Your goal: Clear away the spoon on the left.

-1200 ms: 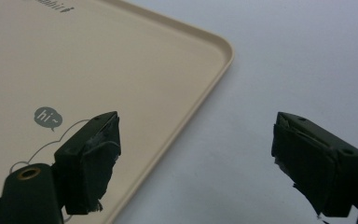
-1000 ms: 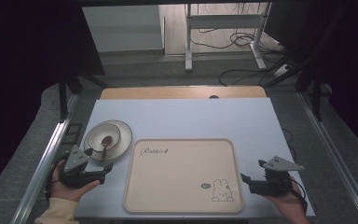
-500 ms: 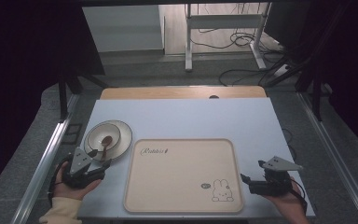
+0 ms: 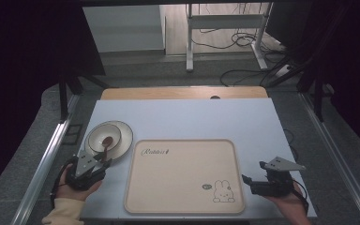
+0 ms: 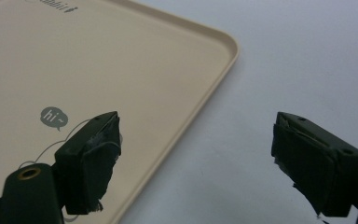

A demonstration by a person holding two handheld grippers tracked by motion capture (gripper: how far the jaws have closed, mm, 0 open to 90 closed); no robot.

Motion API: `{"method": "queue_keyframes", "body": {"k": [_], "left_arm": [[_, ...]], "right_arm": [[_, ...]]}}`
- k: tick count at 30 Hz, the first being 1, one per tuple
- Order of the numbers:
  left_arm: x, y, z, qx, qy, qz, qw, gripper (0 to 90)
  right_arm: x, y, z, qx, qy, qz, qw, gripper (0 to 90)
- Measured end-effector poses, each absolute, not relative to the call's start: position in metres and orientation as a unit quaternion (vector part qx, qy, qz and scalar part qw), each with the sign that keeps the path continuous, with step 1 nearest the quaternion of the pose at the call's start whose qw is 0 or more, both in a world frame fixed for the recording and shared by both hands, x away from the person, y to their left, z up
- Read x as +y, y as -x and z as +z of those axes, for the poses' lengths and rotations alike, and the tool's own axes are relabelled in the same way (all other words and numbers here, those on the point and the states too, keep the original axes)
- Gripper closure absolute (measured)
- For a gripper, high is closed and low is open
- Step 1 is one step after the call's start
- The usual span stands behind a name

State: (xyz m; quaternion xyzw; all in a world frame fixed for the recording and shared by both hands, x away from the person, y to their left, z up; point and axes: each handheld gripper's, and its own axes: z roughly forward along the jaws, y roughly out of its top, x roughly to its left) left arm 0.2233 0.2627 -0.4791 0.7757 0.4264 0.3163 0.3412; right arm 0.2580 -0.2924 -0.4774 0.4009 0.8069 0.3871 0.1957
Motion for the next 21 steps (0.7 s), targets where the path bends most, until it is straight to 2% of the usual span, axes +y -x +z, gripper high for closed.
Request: {"method": "queue_keyframes", "body": {"k": [8, 21], "left_arm": [[0.264, -0.2231, -0.479, 0.436, -0.766, 0.322, 0.346, 72.1], [0.2712, -0.2218, -0.4776, 0.462, -0.743, 0.343, 0.34, 79.1]], "right_arm": [[-0.2924, -0.2585, -0.4779, 0.808, -0.404, 0.383, 0.195, 16.1], [-0.2927, -0.2581, -0.4772, 0.808, -0.402, 0.384, 0.196, 16.1]]}}
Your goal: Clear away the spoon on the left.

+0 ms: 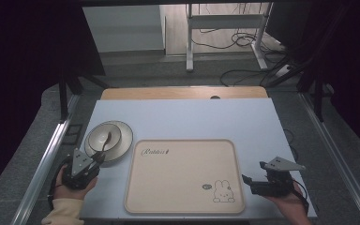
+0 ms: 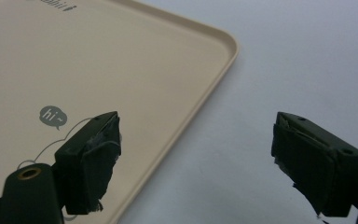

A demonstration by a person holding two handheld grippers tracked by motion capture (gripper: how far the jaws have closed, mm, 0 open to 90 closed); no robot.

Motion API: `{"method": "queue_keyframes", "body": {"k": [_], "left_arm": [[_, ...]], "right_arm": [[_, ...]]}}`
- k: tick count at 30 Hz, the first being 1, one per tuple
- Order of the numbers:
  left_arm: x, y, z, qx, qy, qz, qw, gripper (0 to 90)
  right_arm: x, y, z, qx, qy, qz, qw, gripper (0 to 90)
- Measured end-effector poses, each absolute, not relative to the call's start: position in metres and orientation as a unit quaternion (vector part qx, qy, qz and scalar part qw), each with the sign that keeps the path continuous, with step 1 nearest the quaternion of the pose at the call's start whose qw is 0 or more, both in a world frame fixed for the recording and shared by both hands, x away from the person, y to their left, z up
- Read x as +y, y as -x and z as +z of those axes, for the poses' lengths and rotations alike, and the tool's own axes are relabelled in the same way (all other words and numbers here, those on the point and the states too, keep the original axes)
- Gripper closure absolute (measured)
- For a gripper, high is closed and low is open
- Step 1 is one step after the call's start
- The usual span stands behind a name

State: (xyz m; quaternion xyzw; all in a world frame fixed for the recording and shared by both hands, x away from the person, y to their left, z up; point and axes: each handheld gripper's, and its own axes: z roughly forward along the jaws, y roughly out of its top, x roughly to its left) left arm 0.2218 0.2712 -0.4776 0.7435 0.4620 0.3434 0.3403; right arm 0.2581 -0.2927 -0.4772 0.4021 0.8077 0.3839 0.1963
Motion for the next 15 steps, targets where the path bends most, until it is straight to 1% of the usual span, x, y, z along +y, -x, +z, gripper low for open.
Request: {"method": "queue_keyframes", "body": {"k": [6, 15], "left_arm": [[0.28, -0.22, -0.475, 0.483, -0.726, 0.348, 0.342, 84.1], [0.284, -0.219, -0.472, 0.492, -0.715, 0.352, 0.35, 84.6]], "right_arm": [[-0.292, -0.257, -0.477, 0.808, -0.401, 0.385, 0.193, 16.1], [-0.292, -0.257, -0.477, 0.809, -0.401, 0.385, 0.193, 16.1]]}}
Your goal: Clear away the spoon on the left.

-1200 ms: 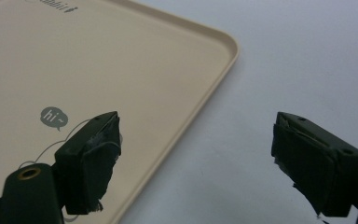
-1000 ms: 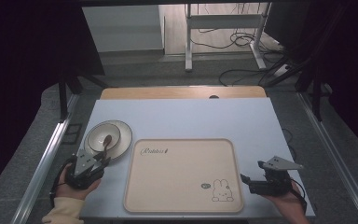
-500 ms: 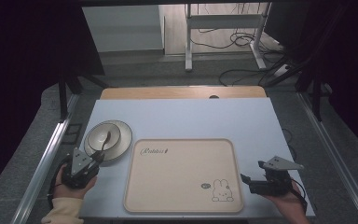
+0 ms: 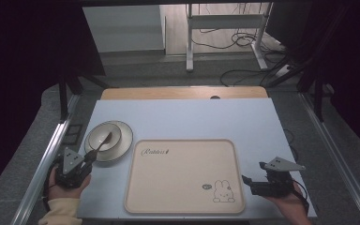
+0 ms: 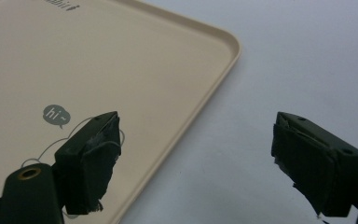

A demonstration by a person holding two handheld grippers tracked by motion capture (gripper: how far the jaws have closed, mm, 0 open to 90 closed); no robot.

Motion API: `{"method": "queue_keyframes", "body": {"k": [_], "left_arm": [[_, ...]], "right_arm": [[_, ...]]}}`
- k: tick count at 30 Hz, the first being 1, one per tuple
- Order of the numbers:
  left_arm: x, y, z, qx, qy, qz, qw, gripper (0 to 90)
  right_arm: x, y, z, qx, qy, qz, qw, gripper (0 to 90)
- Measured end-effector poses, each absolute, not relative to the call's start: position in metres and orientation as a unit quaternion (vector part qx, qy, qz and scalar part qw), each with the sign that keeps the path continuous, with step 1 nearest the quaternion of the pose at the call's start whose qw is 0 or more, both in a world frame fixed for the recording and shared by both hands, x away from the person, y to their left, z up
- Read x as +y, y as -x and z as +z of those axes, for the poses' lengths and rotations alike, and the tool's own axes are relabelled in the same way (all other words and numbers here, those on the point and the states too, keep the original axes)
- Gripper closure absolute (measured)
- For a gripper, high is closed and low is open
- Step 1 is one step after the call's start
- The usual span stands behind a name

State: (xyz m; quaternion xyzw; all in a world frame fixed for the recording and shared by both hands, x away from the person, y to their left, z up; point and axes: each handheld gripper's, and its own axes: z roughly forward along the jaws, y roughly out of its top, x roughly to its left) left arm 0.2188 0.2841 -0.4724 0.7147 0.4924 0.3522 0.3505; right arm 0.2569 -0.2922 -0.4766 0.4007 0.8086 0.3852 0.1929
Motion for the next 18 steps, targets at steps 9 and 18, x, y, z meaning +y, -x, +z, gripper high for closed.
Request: {"method": "queue_keyframes", "body": {"k": [9, 18], "left_arm": [[0.284, -0.212, -0.463, 0.486, -0.698, 0.378, 0.365, 84.8], [0.285, -0.21, -0.458, 0.483, -0.69, 0.384, 0.377, 84.9]], "right_arm": [[-0.292, -0.257, -0.477, 0.809, -0.399, 0.386, 0.192, 16.0], [-0.292, -0.257, -0.477, 0.81, -0.397, 0.387, 0.192, 16.0]]}}
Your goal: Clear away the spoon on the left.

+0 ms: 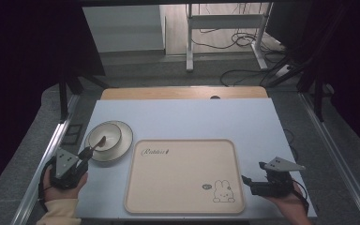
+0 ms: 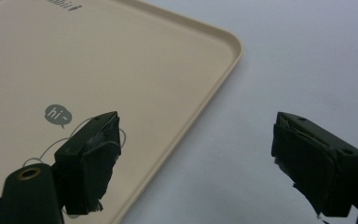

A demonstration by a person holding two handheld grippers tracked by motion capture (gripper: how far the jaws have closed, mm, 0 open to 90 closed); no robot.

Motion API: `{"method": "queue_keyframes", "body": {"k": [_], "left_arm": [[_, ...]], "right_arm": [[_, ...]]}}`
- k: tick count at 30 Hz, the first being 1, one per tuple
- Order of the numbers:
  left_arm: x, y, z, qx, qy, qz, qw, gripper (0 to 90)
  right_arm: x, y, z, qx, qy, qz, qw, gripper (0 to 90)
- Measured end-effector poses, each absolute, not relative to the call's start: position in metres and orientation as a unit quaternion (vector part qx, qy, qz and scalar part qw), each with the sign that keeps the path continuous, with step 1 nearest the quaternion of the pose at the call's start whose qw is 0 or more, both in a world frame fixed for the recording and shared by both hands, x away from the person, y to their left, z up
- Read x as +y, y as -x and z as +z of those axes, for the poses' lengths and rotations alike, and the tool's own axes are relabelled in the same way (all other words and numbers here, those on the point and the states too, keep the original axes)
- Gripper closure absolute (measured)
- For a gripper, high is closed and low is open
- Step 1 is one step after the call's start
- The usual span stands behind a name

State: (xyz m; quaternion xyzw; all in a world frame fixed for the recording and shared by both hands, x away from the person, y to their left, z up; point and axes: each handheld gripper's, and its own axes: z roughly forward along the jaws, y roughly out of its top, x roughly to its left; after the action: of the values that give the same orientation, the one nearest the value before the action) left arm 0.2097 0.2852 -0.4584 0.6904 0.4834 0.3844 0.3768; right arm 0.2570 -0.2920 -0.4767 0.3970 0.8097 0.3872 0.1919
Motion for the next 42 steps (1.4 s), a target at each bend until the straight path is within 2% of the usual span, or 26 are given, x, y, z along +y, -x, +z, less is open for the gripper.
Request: {"method": "queue_keyframes", "body": {"k": [9, 22, 42], "left_arm": [[0.282, -0.202, -0.448, 0.469, -0.675, 0.405, 0.4, 84.9], [0.281, -0.2, -0.444, 0.466, -0.669, 0.4, 0.419, 84.9], [0.263, -0.19, -0.429, 0.427, -0.671, 0.386, 0.467, 84.9]], "right_arm": [[-0.292, -0.257, -0.477, 0.81, -0.396, 0.387, 0.192, 16.0], [-0.292, -0.257, -0.477, 0.81, -0.397, 0.387, 0.192, 16.0], [-0.292, -0.257, -0.477, 0.81, -0.397, 0.386, 0.194, 16.0]]}}
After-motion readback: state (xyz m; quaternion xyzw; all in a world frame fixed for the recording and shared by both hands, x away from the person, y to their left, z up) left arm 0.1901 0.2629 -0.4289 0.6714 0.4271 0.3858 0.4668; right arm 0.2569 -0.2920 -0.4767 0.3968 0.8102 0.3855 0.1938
